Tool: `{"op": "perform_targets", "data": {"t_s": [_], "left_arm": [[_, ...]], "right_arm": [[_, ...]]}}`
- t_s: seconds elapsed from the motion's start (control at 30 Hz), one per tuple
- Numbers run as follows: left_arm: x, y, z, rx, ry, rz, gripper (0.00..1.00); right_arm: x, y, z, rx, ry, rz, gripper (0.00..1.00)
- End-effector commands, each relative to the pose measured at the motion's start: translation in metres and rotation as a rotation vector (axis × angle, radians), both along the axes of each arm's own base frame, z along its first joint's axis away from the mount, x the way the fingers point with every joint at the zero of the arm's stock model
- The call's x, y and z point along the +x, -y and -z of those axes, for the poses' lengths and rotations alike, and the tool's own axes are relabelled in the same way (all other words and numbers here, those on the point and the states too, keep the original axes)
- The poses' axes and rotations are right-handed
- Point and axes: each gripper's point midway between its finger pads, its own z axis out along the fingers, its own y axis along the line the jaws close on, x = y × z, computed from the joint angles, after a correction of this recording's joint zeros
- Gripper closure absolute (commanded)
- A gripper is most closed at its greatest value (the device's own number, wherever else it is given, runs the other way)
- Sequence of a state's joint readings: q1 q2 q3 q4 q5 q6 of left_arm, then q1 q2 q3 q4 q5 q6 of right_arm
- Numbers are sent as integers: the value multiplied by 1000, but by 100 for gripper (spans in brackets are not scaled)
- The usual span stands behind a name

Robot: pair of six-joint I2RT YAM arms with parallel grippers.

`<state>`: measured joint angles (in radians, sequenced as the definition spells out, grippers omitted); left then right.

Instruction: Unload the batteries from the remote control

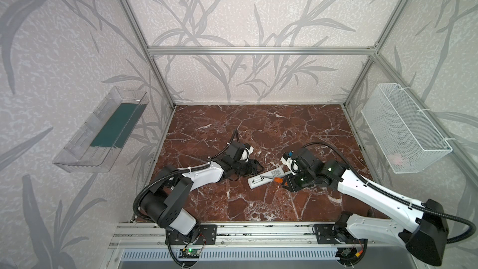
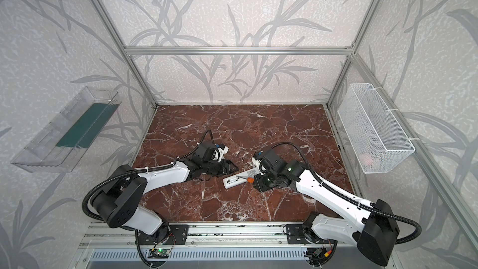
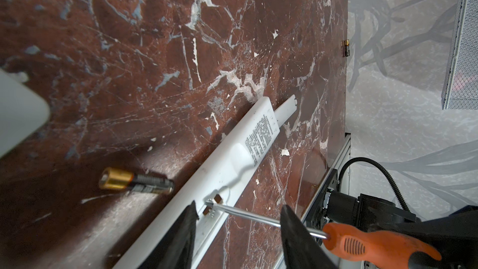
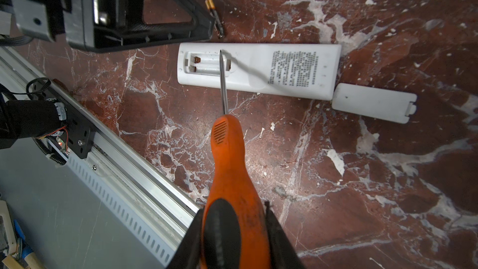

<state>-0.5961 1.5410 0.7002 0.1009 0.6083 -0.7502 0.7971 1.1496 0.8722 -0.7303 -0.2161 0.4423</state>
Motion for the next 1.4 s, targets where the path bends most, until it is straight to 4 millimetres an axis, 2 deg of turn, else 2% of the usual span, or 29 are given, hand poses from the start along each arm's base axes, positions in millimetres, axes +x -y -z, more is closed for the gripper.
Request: {"op": "perform_targets", "data": {"t_s": [0.0, 0.13, 0.23, 0.47, 0.67, 0.8, 0.9, 0.97, 1.07, 1.17, 1.23, 1.37], "left_arm": [[4, -2, -9, -2, 27, 6, 46], [11, -15, -17, 19, 53, -13, 45], [18, -29, -31, 53, 102, -23, 41], [27, -64, -58, 219, 214, -7, 32], [31, -96, -68, 349, 316, -36, 29], [27, -94, -75, 353, 378, 35, 28], [31, -94, -81, 333, 369, -11, 27], [35, -92, -87, 277, 352, -75, 27], [41, -78, -98, 123, 325, -138, 27], [47, -75, -101, 72, 288, -186, 27], [49, -79, -96, 82, 263, -215, 27], [58, -107, -82, 139, 192, -312, 27]], "right_arm": [[9, -4, -14, 18, 43, 1, 100], [10, -3, -20, 22, 58, 7, 100], [11, -4, -31, 45, 74, 10, 100], [16, -8, -44, 93, 129, 3, 100], [29, -14, -51, 133, 185, 15, 100], [36, -18, -53, 159, 196, 14, 100], [44, -16, -55, 171, 220, 32, 100], [50, -17, -59, 194, 248, 35, 100], [58, -21, -68, 237, 310, 42, 100], [63, -26, -73, 273, 332, 50, 100], [66, -28, -71, 274, 326, 57, 100], [68, -28, -65, 249, 297, 68, 100]]}}
